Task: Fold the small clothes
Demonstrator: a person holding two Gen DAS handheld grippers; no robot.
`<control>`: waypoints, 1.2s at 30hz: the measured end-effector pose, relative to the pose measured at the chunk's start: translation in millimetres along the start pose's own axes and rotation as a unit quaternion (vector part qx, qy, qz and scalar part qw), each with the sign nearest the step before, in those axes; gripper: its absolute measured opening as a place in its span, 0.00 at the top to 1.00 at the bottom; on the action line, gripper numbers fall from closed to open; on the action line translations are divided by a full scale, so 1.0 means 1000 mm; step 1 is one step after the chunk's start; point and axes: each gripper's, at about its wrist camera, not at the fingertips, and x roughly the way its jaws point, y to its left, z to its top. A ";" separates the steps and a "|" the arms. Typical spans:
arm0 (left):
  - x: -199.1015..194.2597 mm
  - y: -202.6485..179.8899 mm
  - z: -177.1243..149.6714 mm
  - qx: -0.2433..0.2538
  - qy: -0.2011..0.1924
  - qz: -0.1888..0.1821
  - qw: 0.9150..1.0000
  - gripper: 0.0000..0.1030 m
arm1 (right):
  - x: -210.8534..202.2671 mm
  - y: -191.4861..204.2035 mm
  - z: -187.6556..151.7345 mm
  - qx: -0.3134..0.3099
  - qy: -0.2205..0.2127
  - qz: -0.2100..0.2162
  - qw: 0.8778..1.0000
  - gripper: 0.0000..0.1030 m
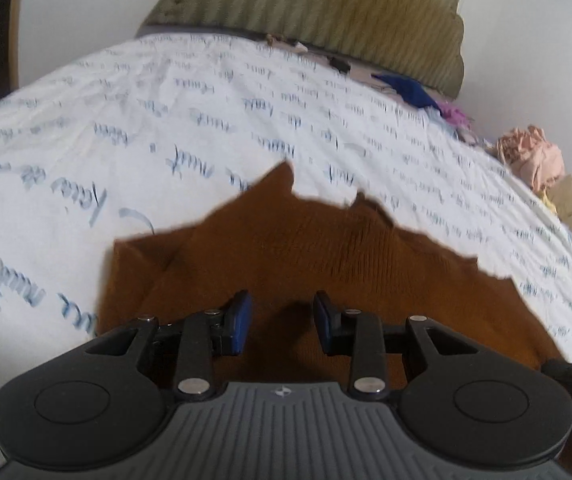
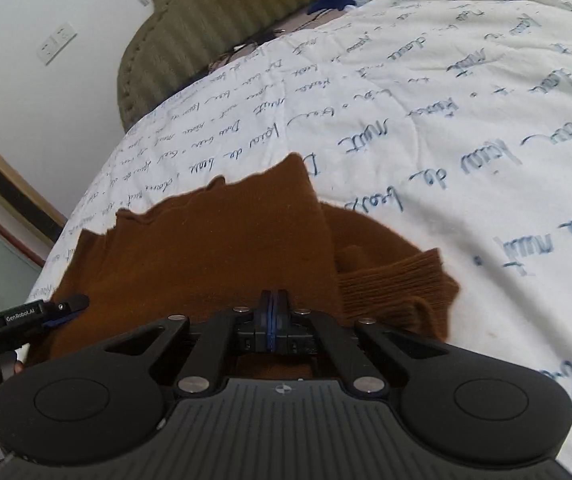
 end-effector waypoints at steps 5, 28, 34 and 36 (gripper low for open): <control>0.012 -0.023 0.018 0.041 -0.006 0.006 0.999 0.67 | 0.002 0.042 0.016 -0.038 -0.026 0.023 0.999 0.66; -0.031 0.056 0.043 0.005 -0.036 0.008 0.999 0.66 | 0.033 0.087 0.021 -0.066 -0.012 0.037 0.997 0.64; -0.051 0.096 0.033 -0.018 -0.013 0.011 1.000 0.61 | -0.002 0.152 -0.041 -0.104 0.036 0.160 0.981 0.48; -0.050 0.101 0.030 -0.027 -0.001 -0.003 1.000 0.51 | -0.004 0.179 -0.066 -0.113 0.056 0.192 0.973 0.43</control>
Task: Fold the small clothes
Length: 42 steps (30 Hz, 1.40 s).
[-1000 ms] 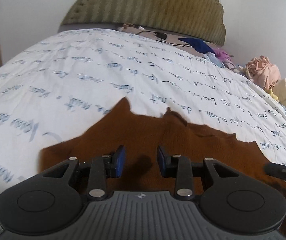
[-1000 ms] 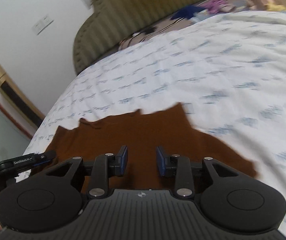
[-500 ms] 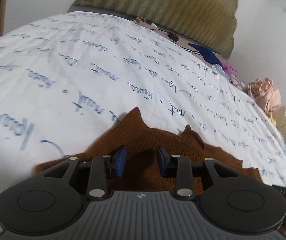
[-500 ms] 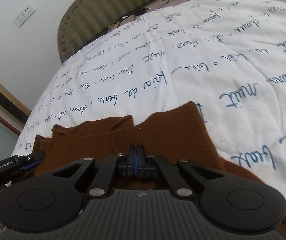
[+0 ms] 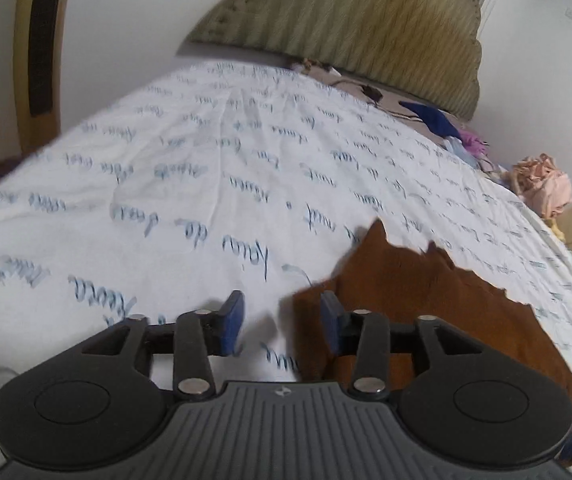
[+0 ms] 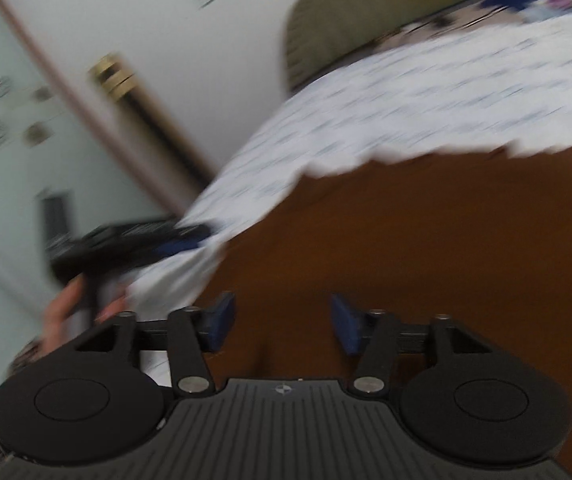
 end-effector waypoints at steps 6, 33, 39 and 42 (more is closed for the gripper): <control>0.008 0.009 0.004 -0.045 0.008 -0.043 0.998 0.38 | 0.033 0.077 -0.034 -0.110 0.022 -0.014 0.994 0.42; 0.084 -0.023 0.031 0.039 0.124 -0.136 0.982 0.24 | 0.106 0.173 -0.094 -0.387 0.005 -0.176 0.905 0.36; 0.089 -0.029 0.034 0.048 0.112 -0.128 0.984 0.24 | 0.119 0.170 -0.097 -0.385 0.012 -0.186 0.904 0.36; 0.092 -0.035 0.032 0.061 0.104 -0.121 0.985 0.25 | 0.123 0.168 -0.101 -0.389 0.015 -0.187 0.902 0.35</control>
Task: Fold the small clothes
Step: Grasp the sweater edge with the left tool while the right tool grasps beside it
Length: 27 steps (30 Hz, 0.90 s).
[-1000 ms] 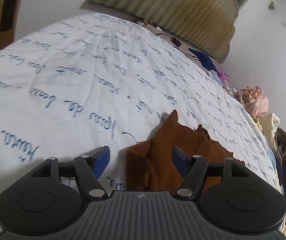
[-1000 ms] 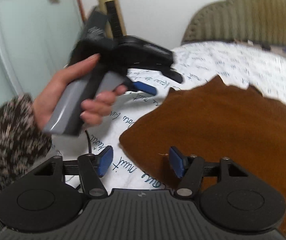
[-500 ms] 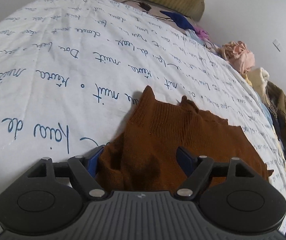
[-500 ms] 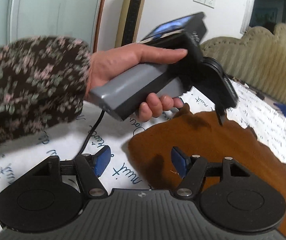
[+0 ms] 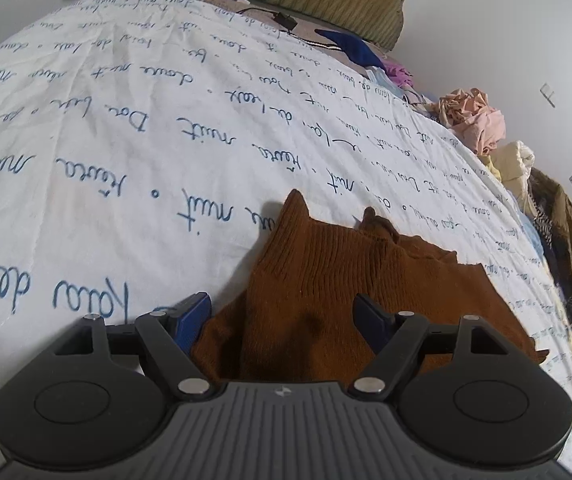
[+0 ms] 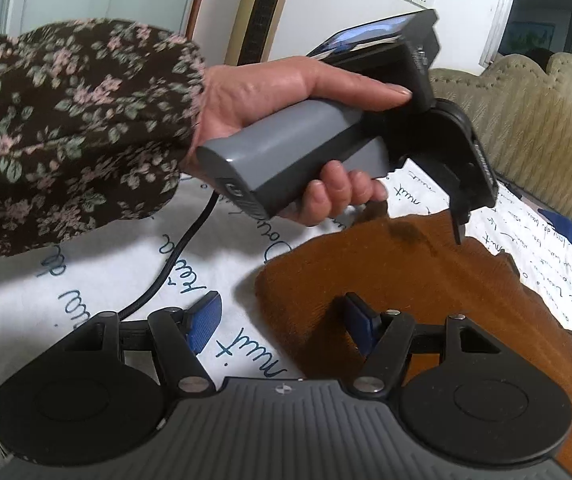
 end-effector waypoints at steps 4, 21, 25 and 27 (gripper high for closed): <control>0.008 -0.013 -0.003 0.030 -0.001 0.032 0.999 0.25 | 0.004 -0.002 -0.001 0.006 0.004 0.004 1.000 0.39; 0.017 -0.030 -0.005 0.065 -0.009 0.114 0.991 0.67 | 0.001 -0.010 -0.003 0.028 0.004 -0.007 1.000 0.72; 0.015 -0.028 -0.005 0.047 -0.008 0.110 0.993 0.84 | -0.004 -0.014 -0.002 0.034 -0.002 0.000 0.999 0.81; 0.015 -0.030 -0.004 0.039 -0.006 0.110 0.993 0.88 | -0.007 -0.017 -0.002 0.038 -0.003 0.005 0.999 0.83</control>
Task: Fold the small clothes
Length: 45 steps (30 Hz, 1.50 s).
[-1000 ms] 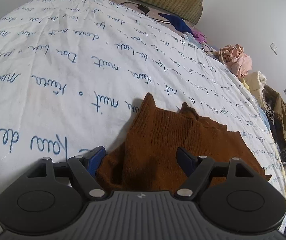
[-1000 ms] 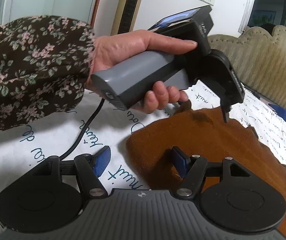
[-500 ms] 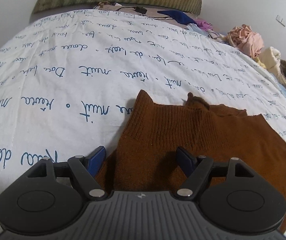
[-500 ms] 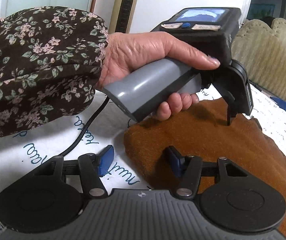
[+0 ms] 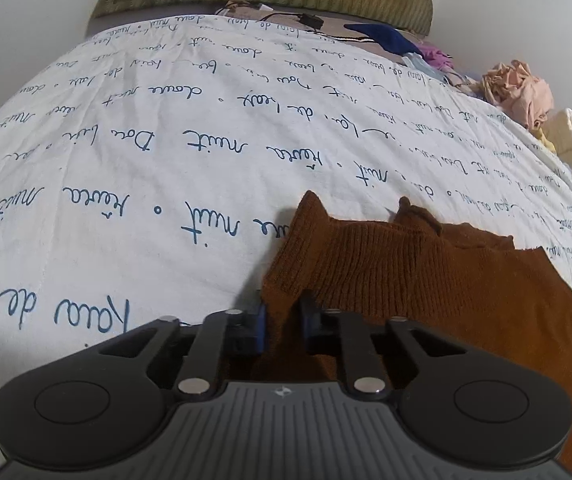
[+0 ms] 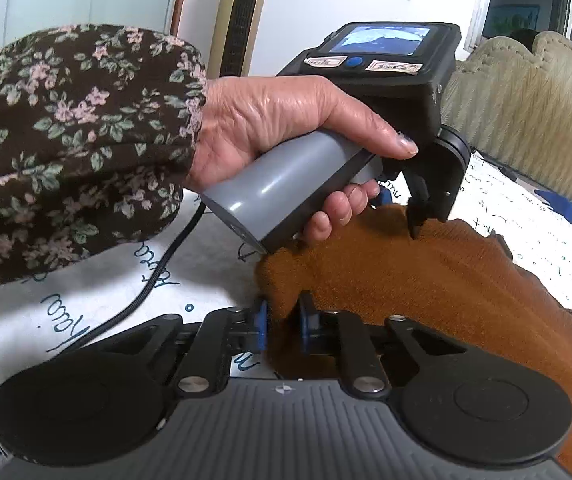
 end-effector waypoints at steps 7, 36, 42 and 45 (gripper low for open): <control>-0.002 0.007 0.010 -0.065 0.028 -0.037 0.997 0.91 | -0.016 -0.018 -0.002 0.031 -0.023 0.015 0.999 0.87; -0.014 -0.183 0.047 0.006 0.039 -0.030 0.999 0.91 | -0.136 -0.152 -0.060 0.155 -0.135 -0.056 0.977 0.87; 0.011 -0.243 0.037 0.027 0.048 -0.035 0.998 0.91 | -0.153 -0.196 -0.094 0.205 -0.135 -0.085 0.966 0.87; 0.023 -0.269 0.031 0.036 0.053 -0.037 0.997 0.91 | -0.158 -0.212 -0.111 0.228 -0.132 -0.098 0.960 0.87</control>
